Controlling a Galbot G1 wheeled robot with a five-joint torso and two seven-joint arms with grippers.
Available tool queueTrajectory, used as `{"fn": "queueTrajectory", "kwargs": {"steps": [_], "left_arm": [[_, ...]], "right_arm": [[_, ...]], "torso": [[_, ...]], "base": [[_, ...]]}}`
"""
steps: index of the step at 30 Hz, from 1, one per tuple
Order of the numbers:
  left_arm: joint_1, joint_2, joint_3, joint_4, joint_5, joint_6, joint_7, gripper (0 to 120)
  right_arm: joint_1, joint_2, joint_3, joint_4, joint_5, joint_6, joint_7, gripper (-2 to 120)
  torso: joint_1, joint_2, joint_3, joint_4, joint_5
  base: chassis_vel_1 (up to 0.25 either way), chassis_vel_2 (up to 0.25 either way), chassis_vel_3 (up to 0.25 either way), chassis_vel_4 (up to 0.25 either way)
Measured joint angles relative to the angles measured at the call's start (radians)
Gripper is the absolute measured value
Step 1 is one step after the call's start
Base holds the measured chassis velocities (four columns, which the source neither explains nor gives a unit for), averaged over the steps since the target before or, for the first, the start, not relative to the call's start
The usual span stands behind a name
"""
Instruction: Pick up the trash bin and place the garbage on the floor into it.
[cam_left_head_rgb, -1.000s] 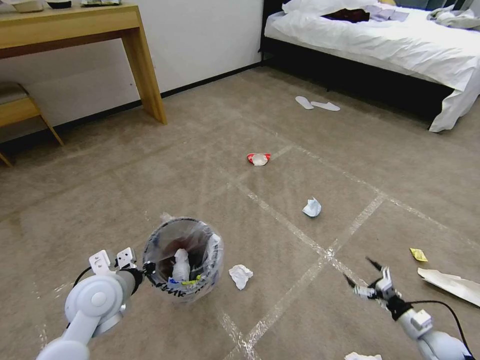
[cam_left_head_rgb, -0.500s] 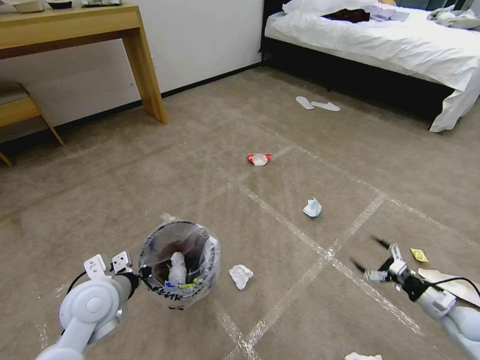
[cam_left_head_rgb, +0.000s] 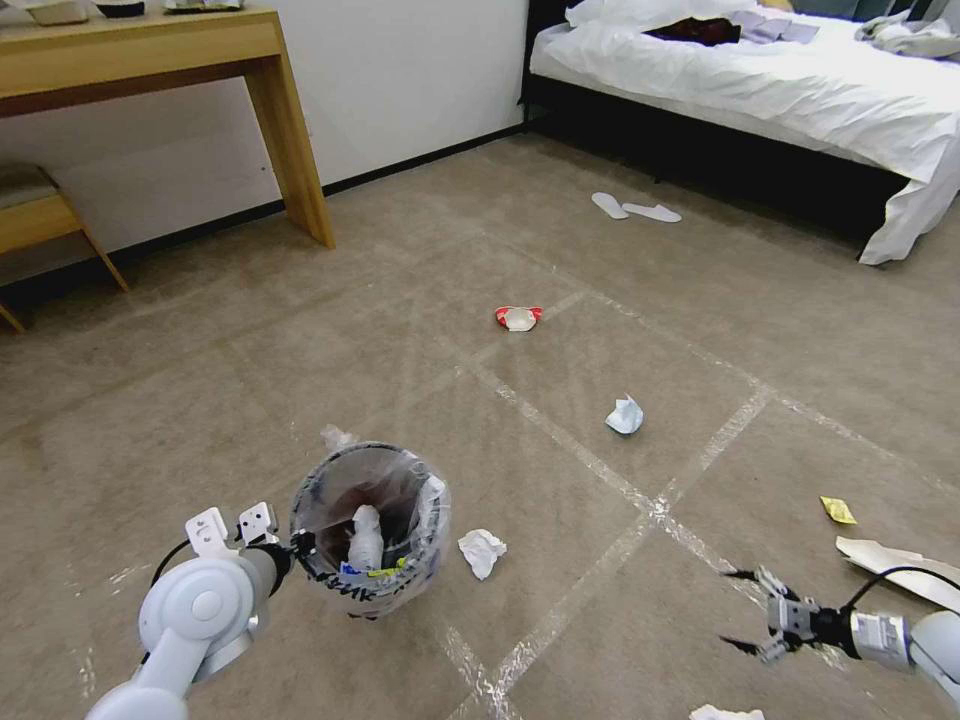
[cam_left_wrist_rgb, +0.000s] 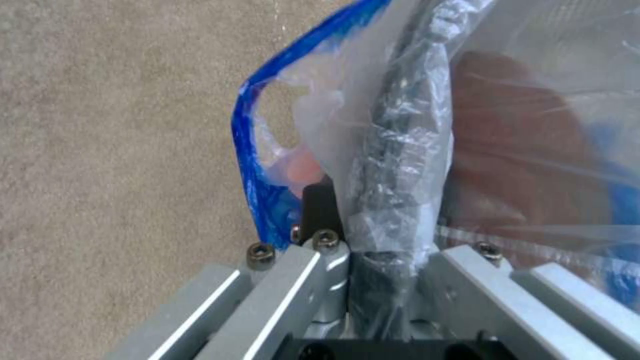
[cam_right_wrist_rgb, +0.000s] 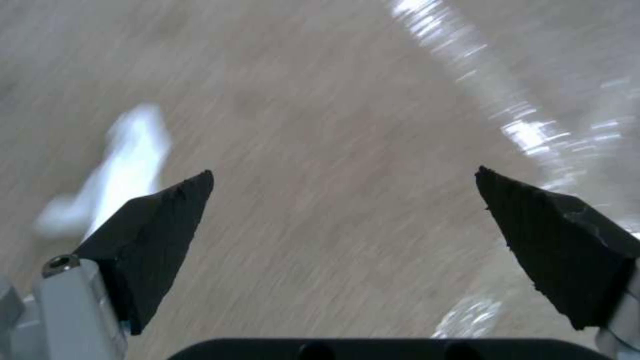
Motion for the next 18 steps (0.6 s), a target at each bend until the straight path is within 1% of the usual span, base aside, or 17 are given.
{"fn": "queueTrajectory", "kwargs": {"steps": [1,2,3,5,7,8,13,15,16,18], "left_arm": [[0.000,-0.001,0.000,0.001,0.001,0.000,0.001,0],[0.001,-0.001,-0.001,0.001,0.002,0.000,0.001,0],[0.001,-0.001,-0.001,0.001,0.002,0.000,0.001,0],[0.003,-0.004,-0.001,0.000,0.005,0.000,0.001,0],[0.005,-0.006,0.000,0.001,0.007,0.000,0.001,0],[0.009,-0.008,0.002,0.002,0.014,0.000,0.001,0],[0.013,-0.011,0.005,0.002,0.018,0.001,0.001,0],[0.013,-0.011,0.005,0.003,0.020,0.001,0.002,0],[0.013,-0.011,0.005,0.003,0.020,0.001,0.002,0],[0.013,-0.010,0.005,0.003,0.020,0.001,0.002,0]], "right_arm": [[0.042,0.002,-0.028,-0.051,-0.087,0.030,-0.047,100],[0.057,-0.001,-0.053,-0.085,-0.130,0.047,-0.072,100],[0.057,-0.001,-0.053,-0.085,-0.130,0.047,-0.072,100],[0.065,-0.002,-0.087,-0.118,-0.144,0.058,-0.086,100],[0.065,-0.002,-0.094,-0.119,-0.142,0.059,-0.090,100],[0.062,0.000,-0.105,-0.120,-0.148,0.059,-0.107,100],[0.056,0.005,-0.127,-0.133,-0.150,0.065,-0.110,100],[0.064,0.017,-0.144,-0.154,-0.156,0.065,-0.107,100],[0.064,0.017,-0.144,-0.154,-0.156,0.065,-0.107,100],[0.085,0.043,-0.176,-0.188,-0.164,0.065,-0.087,100]], "torso": [[0.000,0.000,0.000,0.0011,-0.0003],[0.000,0.000,0.000,0.0011,0.0005],[0.000,0.000,0.000,0.0011,0.0005],[0.000,0.000,0.000,-0.0001,-0.0003],[0.000,0.000,0.000,-0.0001,0.0002],[0.000,0.000,0.000,0.0006,0.0003],[0.000,0.000,0.000,0.0009,-0.0001],[0.000,0.000,0.000,0.0003,-0.0001],[0.000,0.000,0.000,0.0003,-0.0001],[0.000,0.000,0.000,0.0006,0.0000]], "base": [[0.000,0.000,0.000,0.000],[0.000,0.000,0.000,0.000],[0.000,0.000,0.000,0.000],[0.000,0.000,0.000,0.000],[0.000,0.000,0.000,0.000],[0.000,0.000,0.000,0.000],[0.000,0.000,0.000,0.000],[0.000,0.000,0.000,0.000],[0.000,0.000,0.000,0.000],[0.000,0.000,0.000,0.000]]}}
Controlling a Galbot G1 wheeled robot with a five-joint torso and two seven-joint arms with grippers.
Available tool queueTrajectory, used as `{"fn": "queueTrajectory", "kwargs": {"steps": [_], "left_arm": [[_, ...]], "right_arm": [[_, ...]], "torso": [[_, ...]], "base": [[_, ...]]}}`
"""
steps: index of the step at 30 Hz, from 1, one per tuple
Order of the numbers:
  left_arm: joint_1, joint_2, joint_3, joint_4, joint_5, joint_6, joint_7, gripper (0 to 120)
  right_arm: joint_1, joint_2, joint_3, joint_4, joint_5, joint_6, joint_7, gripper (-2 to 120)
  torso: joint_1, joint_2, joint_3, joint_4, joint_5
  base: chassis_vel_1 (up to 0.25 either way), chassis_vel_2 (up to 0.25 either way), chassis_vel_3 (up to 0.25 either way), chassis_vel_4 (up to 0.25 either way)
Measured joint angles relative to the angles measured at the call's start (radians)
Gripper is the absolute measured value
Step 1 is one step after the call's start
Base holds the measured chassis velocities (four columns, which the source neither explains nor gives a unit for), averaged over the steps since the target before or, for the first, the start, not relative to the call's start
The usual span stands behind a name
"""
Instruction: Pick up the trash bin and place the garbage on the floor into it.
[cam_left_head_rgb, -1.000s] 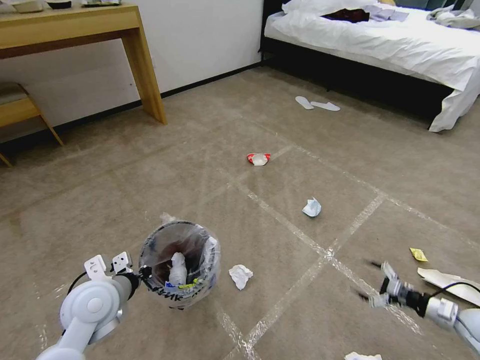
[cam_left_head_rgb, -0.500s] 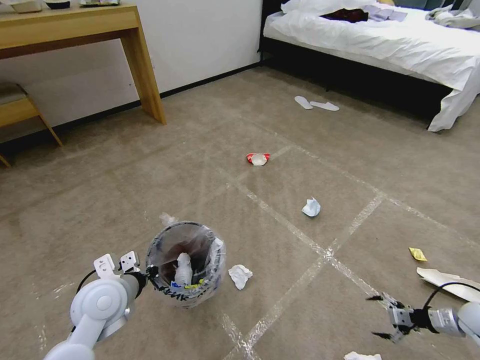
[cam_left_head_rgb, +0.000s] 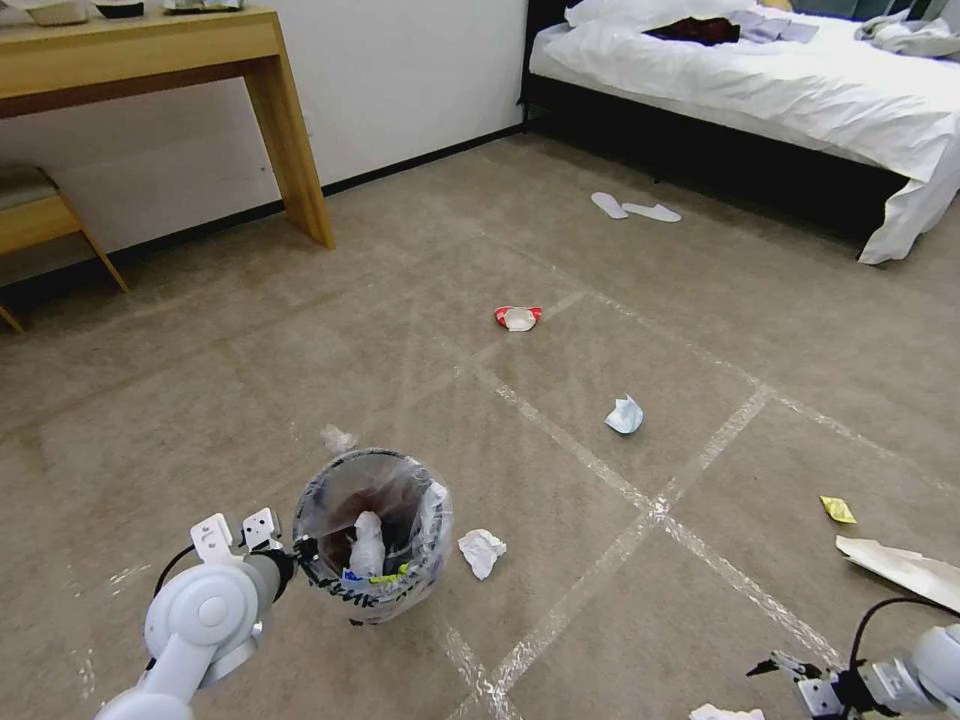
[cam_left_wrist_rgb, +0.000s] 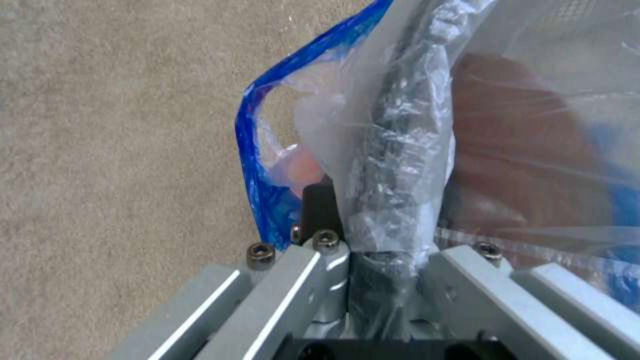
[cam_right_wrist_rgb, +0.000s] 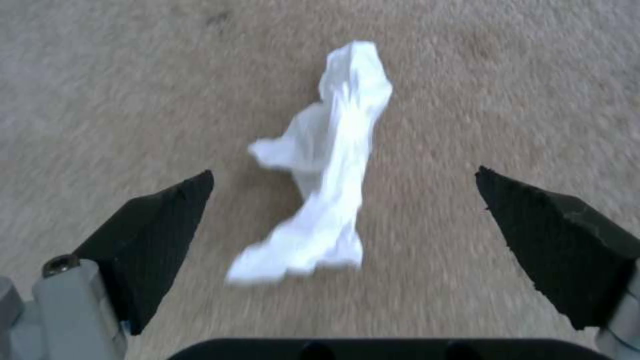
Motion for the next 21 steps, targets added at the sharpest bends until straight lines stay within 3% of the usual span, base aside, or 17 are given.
{"fn": "queueTrajectory", "kwargs": {"steps": [10,21], "left_arm": [[-0.001,0.009,-0.007,0.008,-0.004,0.000,0.000,0],[-0.034,0.005,0.012,0.034,-0.001,-0.004,0.007,0]], "right_arm": [[0.072,0.102,-0.037,-0.099,-0.170,0.004,0.109,100],[0.110,0.122,-0.077,-0.163,-0.212,0.003,0.150,100]], "torso": [[0.000,0.000,0.000,0.0001,0.0001],[0.000,0.000,0.000,-0.0001,-0.0001]], "base": [[0.000,0.000,0.000,0.000],[0.000,0.000,0.000,0.000]]}}
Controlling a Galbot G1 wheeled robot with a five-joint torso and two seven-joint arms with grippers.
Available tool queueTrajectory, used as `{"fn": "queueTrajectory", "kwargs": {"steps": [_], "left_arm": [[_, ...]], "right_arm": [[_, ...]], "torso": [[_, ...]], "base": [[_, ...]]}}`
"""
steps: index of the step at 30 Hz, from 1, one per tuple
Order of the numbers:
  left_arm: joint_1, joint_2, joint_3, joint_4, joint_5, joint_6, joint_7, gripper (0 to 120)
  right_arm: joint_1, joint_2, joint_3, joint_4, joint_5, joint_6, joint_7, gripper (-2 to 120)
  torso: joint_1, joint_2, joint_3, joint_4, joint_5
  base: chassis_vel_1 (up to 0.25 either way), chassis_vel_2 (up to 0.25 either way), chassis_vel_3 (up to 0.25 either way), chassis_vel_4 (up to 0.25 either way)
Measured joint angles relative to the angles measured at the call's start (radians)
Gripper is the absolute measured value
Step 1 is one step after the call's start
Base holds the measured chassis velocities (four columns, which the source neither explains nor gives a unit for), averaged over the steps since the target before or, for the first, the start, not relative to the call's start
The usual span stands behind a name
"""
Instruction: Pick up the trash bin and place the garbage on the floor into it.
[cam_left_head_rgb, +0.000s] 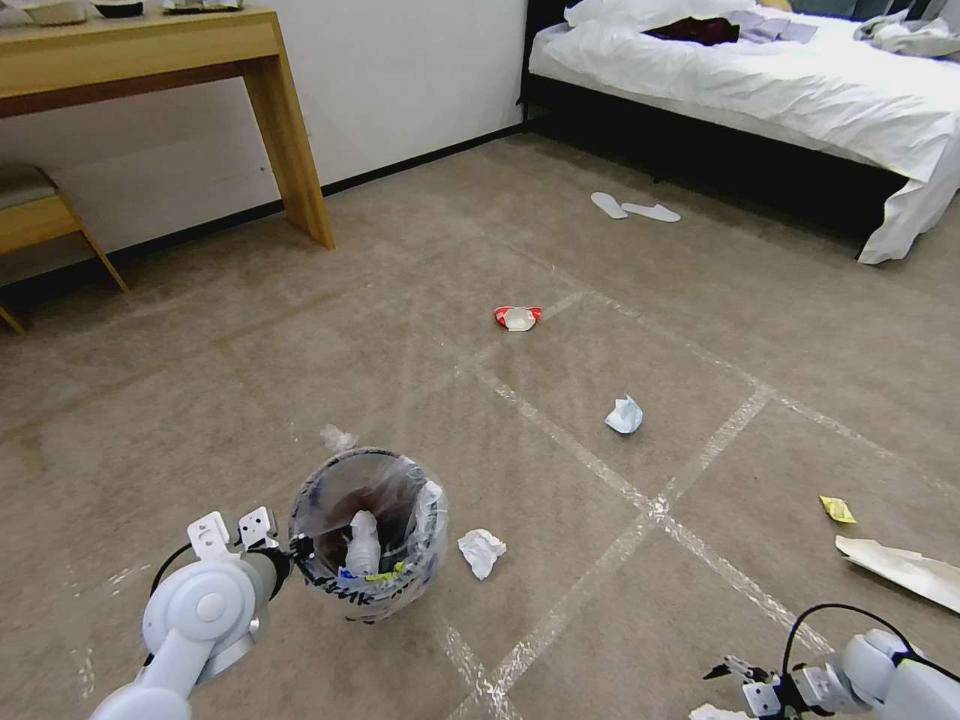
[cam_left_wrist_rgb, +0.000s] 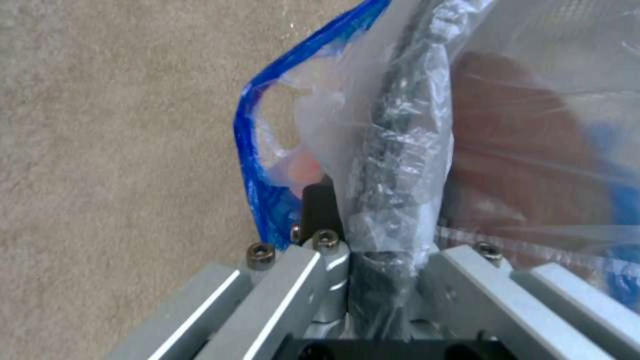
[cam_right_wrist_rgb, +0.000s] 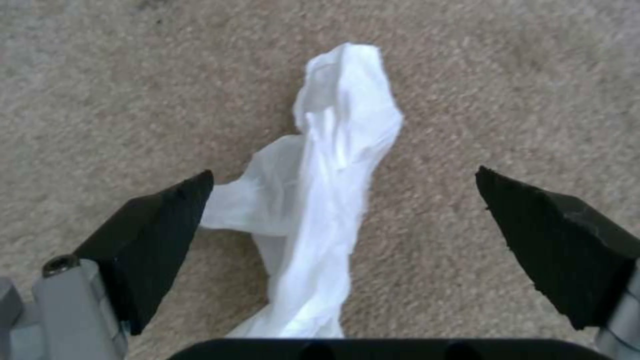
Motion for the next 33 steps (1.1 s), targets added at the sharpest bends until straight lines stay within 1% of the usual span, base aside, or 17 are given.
{"fn": "queueTrajectory", "kwargs": {"steps": [4,6,7,9,10,13,14,16,17,19,20,22,23,26,27,29,33], "left_arm": [[-0.007,-0.003,0.007,0.005,0.002,-0.002,0.000,0],[-0.005,-0.005,0.011,0.005,0.006,-0.003,0.004,0],[-0.005,-0.005,0.011,0.005,0.006,-0.003,0.004,0],[0.003,-0.006,0.014,0.005,0.015,-0.004,0.009,0],[0.003,-0.006,0.014,0.005,0.015,-0.004,0.009,0],[0.012,-0.007,0.014,0.004,0.024,-0.006,0.014,0],[0.012,-0.007,0.014,0.004,0.024,-0.006,0.014,0],[0.012,-0.005,0.014,-0.002,0.025,-0.008,0.014,0],[0.012,-0.005,0.014,-0.002,0.025,-0.008,0.014,0],[0.010,0.000,0.014,-0.004,0.024,-0.009,0.014,0],[0.010,0.000,0.014,-0.004,0.024,-0.009,0.014,0],[0.008,0.001,0.016,-0.003,0.024,-0.009,0.014,0],[0.008,0.001,0.016,-0.003,0.024,-0.009,0.014,0],[0.005,0.001,0.021,0.000,0.024,-0.010,0.011,0],[0.005,0.001,0.021,0.000,0.024,-0.010,0.011,0],[0.005,0.003,0.023,0.000,0.024,-0.010,0.010,0],[0.004,0.006,0.023,-0.002,0.023,-0.010,0.009,0]], "right_arm": [[-0.001,0.002,-0.002,-0.003,-0.013,-0.003,0.004,99],[-0.002,0.008,0.005,-0.003,-0.039,-0.009,0.005,92],[-0.002,0.008,0.005,-0.003,-0.039,-0.009,0.005,92],[-0.003,0.011,0.007,-0.006,-0.043,-0.015,0.009,82],[-0.003,0.011,0.007,-0.006,-0.043,-0.015,0.009,82],[-0.007,0.010,0.011,-0.008,-0.046,-0.025,0.022,65],[-0.007,0.010,0.011,-0.008,-0.046,-0.025,0.022,65],[-0.009,0.008,0.012,-0.009,-0.046,-0.026,0.032,55],[-0.009,0.008,0.012,-0.009,-0.046,-0.026,0.032,55],[-0.014,0.008,0.017,-0.006,-0.045,-0.026,0.041,45],[-0.014,0.008,0.017,-0.006,-0.045,-0.026,0.041,45],[-0.018,0.007,0.021,-0.003,-0.038,-0.026,0.050,33],[-0.018,0.007,0.021,-0.003,-0.038,-0.026,0.050,33],[-0.028,0.002,0.032,0.013,0.001,-0.022,0.054,20],[-0.028,0.002,0.032,0.013,0.001,-0.022,0.054,20],[-0.039,-0.006,0.049,0.037,0.035,-0.018,0.045,8],[-0.053,-0.018,0.080,0.072,0.073,-0.012,0.028,0]], "torso": [[0.000,0.000,0.000,-0.0001,0.0000],[0.000,0.000,0.000,-0.0001,0.0002],[0.000,0.000,0.000,-0.0001,0.0002],[0.000,0.000,0.000,0.0002,0.0002],[0.000,0.000,0.000,0.0002,0.0002],[0.000,0.000,0.000,0.0002,0.0002],[0.000,0.000,0.000,0.0002,0.0002],[0.000,0.000,0.000,0.0001,0.0001],[0.000,0.000,0.000,0.0001,0.0001],[0.000,0.000,0.000,-0.0001,0.0002],[0.000,0.000,0.000,-0.0001,0.0002],[0.000,0.000,0.000,0.0000,0.0001],[0.000,0.000,0.000,0.0000,0.0001],[0.000,0.000,0.000,0.0001,0.0002],[0.000,0.000,0.000,0.0001,0.0002],[0.000,0.000,0.000,0.0001,0.0001],[0.000,0.000,0.000,0.0002,0.0001]], "base": [[0.000,0.000,0.000,0.000],[0.000,0.000,0.000,0.000],[0.000,0.000,0.000,0.000],[0.000,0.000,0.000,0.000],[0.000,0.000,0.000,0.000],[0.000,0.000,0.000,0.000],[0.000,0.000,0.000,0.000],[0.000,0.000,0.000,0.000],[0.000,0.000,0.000,0.000],[0.000,0.000,0.000,0.000],[0.000,0.000,0.000,0.000],[0.000,0.000,0.000,0.000],[0.000,0.000,0.000,0.000],[0.000,0.000,0.000,0.000],[0.000,0.000,0.000,0.000],[0.000,0.000,0.000,0.000],[0.000,0.000,0.000,0.000]]}}
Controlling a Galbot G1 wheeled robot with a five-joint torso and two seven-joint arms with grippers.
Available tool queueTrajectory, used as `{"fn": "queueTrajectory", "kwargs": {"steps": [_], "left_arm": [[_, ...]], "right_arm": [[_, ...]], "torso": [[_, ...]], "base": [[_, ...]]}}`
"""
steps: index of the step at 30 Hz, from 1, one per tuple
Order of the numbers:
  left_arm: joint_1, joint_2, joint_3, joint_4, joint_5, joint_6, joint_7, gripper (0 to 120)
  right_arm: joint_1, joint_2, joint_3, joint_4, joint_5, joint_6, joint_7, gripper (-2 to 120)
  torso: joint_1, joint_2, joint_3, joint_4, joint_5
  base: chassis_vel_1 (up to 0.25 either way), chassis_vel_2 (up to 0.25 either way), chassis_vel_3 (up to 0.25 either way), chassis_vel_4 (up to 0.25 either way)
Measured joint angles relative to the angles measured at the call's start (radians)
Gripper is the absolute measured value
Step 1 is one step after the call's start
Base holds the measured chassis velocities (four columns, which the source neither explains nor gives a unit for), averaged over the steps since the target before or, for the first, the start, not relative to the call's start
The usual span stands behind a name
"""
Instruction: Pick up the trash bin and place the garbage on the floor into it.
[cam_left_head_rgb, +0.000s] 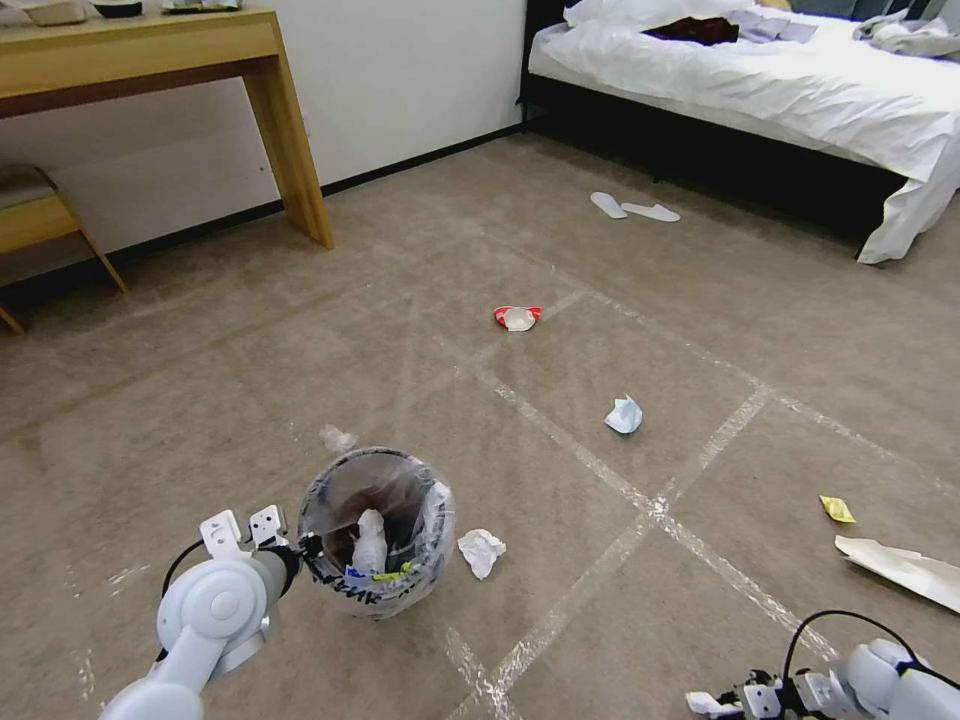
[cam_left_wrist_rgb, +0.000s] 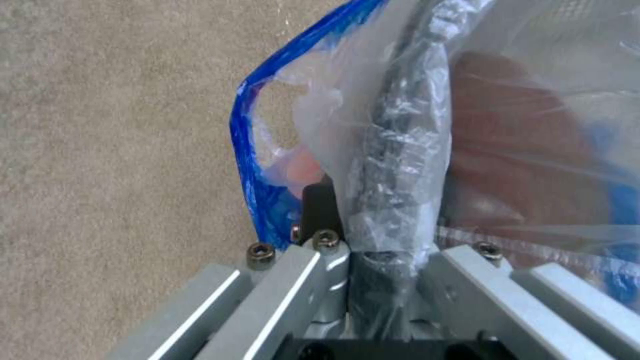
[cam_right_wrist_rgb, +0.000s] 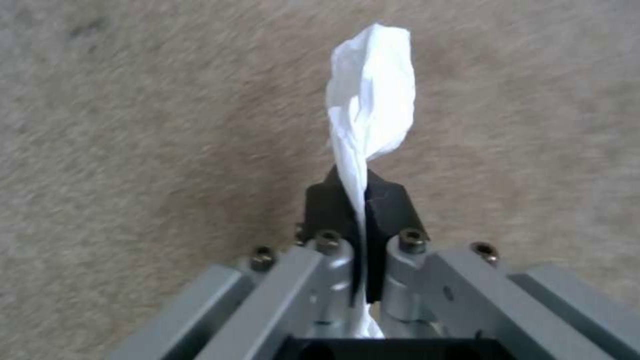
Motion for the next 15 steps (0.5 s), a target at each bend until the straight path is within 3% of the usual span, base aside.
{"fn": "queueTrajectory", "kwargs": {"steps": [4,6,8,9,10,11,14,15], "left_arm": [[-0.001,0.002,0.001,-0.004,-0.002,0.000,-0.001,0],[0.000,0.007,0.000,-0.012,-0.009,0.000,-0.003,0],[0.000,0.007,0.000,-0.012,-0.009,0.000,-0.003,0],[-0.001,0.014,-0.002,-0.014,-0.017,0.000,-0.010,0],[0.000,0.018,-0.003,-0.016,-0.019,0.000,-0.012,0],[0.000,0.018,-0.003,-0.016,-0.019,0.000,-0.012,0],[0.005,0.028,-0.007,-0.020,-0.026,0.000,-0.014,0],[0.005,0.028,-0.007,-0.020,-0.026,0.000,-0.014,0]], "right_arm": [[-0.025,-0.016,0.036,0.043,0.072,0.010,-0.013,0],[-0.044,-0.035,0.060,0.102,0.253,-0.011,-0.025,0],[-0.044,-0.035,0.060,0.102,0.253,-0.011,-0.025,0],[-0.045,-0.046,0.070,0.149,0.482,-0.027,-0.030,0],[-0.041,-0.053,0.072,0.180,0.602,-0.033,-0.030,0],[-0.041,-0.053,0.072,0.180,0.602,-0.033,-0.030,0],[-0.032,-0.095,0.079,0.323,0.922,-0.064,0.006,0],[-0.032,-0.095,0.079,0.323,0.922,-0.064,0.006,0]], "torso": [[0.000,0.000,0.000,-0.0003,0.0001],[0.000,0.000,0.000,-0.0005,0.0000],[0.000,0.000,0.000,-0.0005,0.0000],[0.000,0.000,0.000,-0.0001,-0.0001],[0.000,0.000,0.000,-0.0003,0.0003],[0.000,0.000,0.000,-0.0003,0.0003],[0.000,0.000,0.000,0.0004,-0.0003],[0.000,0.000,0.000,0.0004,-0.0003]], "base": [[0.000,0.000,0.000,0.000],[0.000,0.000,0.000,0.000],[0.000,0.000,0.000,0.000],[0.000,0.000,0.000,0.000],[0.000,0.000,0.000,0.000],[0.000,0.000,0.000,0.000],[0.000,0.000,0.000,0.000],[0.000,0.000,0.000,0.000]]}}
